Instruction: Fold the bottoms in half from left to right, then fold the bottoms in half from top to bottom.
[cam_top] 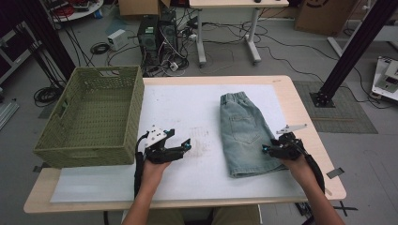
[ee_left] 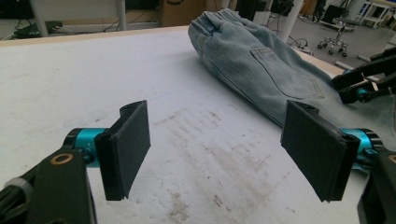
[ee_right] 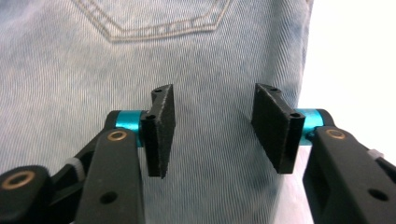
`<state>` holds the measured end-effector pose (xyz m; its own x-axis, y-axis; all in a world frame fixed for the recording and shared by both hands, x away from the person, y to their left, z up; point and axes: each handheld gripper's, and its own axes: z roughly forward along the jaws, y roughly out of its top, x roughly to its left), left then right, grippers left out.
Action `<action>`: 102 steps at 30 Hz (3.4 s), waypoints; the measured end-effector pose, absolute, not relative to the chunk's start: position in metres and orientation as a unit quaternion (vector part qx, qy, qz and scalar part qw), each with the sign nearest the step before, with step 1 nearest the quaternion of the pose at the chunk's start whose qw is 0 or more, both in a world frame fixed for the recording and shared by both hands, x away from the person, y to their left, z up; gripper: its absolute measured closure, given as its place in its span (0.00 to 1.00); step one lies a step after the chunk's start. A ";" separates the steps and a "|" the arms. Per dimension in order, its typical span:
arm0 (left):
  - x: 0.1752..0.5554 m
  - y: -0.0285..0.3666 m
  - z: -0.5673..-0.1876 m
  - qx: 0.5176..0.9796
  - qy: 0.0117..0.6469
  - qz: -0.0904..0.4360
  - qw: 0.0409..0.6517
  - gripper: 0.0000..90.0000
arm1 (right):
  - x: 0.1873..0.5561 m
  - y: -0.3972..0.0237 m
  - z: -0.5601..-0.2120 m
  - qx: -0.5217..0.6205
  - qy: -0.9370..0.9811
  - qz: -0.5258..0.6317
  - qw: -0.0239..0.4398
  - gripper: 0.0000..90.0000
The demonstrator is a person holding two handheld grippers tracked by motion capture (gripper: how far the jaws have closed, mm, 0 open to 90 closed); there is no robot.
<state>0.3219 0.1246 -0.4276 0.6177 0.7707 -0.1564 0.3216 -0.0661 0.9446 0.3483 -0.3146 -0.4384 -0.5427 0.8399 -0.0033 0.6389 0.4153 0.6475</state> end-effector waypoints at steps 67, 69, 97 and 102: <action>0.351 0.021 -0.435 0.757 0.390 0.100 0.515 0.28 | 0.326 -0.316 -0.412 0.432 0.765 0.423 0.223 0.28; 0.353 0.014 -0.437 0.759 0.393 0.093 0.511 0.29 | 0.326 -0.316 -0.412 0.432 0.766 0.422 0.221 0.28; 0.353 -0.044 -0.451 0.798 0.409 0.121 0.426 0.80 | 0.327 -0.312 -0.419 0.438 0.775 0.401 0.216 0.29; 0.352 -0.040 -0.450 0.793 0.401 0.127 0.440 0.91 | 0.328 -0.310 -0.419 0.437 0.776 0.400 0.217 0.29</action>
